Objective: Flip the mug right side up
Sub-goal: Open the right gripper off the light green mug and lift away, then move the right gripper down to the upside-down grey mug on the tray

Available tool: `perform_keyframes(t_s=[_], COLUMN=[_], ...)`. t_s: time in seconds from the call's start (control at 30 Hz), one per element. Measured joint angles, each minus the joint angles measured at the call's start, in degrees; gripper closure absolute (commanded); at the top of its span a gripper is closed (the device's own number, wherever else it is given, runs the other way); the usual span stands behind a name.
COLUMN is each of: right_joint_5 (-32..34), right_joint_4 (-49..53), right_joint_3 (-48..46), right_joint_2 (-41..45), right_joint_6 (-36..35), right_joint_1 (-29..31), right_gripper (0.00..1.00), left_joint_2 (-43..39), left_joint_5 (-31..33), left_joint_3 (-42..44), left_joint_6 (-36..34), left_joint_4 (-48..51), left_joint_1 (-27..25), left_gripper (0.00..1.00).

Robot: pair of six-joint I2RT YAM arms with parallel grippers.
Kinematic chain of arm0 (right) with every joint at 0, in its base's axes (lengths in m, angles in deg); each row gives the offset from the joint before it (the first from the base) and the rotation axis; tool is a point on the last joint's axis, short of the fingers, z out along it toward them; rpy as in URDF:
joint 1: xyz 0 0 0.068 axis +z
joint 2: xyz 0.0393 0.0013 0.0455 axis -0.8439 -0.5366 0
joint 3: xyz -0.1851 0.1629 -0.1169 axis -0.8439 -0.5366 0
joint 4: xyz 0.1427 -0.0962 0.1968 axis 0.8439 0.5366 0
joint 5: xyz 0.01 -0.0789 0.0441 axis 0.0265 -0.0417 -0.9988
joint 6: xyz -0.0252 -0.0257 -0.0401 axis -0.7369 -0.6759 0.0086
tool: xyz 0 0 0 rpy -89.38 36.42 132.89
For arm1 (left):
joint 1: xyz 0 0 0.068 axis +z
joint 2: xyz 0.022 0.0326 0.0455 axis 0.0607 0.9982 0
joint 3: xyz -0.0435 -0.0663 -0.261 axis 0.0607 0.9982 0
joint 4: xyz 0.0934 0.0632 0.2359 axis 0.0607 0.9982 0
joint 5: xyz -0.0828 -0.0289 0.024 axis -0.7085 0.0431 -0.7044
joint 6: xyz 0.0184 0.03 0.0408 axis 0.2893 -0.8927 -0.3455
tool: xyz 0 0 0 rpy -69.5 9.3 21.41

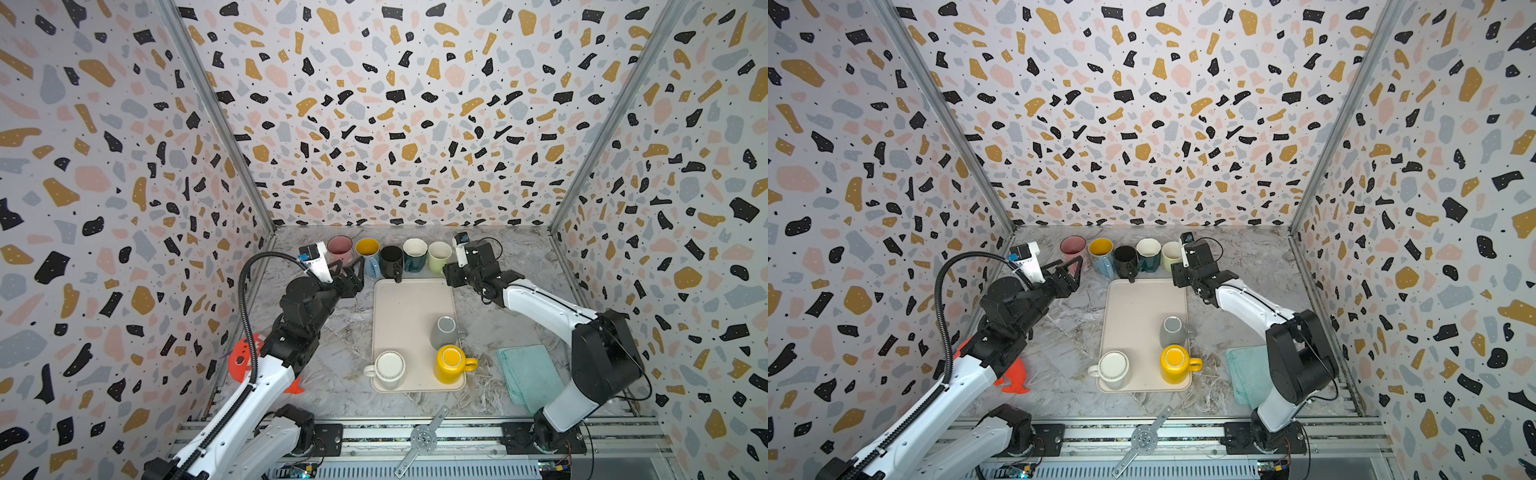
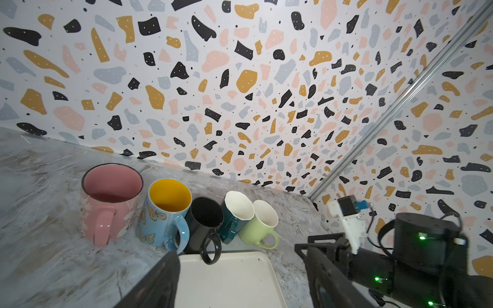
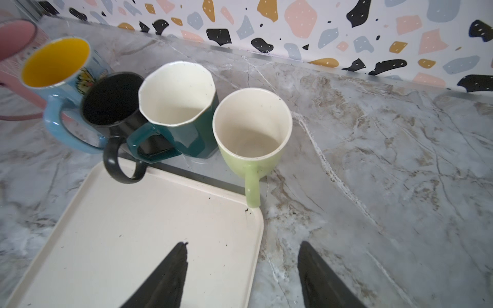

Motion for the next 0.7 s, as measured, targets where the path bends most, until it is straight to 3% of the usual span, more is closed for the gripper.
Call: perform_keyframes(t_s=[0.27, 0.4, 0.7], right_joint_5=[-10.3, -17.3, -29.8], right_joint_4=[4.8, 6.4, 3.6], right_joint_3=[-3.9, -7.4, -16.2], right_joint_2=[10.5, 13.5, 18.3], right_joint_6=[7.7, 13.4, 30.3], right_joint_1=[0.0, -0.6, -2.2], right_gripper=[0.42, 0.35, 0.33], left_joint_2=[2.5, 3.6, 4.2], left_joint_5=[4.1, 4.5, 4.4], left_joint_3=[0.0, 0.0, 0.0], left_joint_6=[0.7, 1.8, 3.6], left_joint_4=[3.8, 4.1, 4.0], left_joint_1=[0.0, 0.0, 0.0], left_gripper=[0.24, 0.23, 0.23])
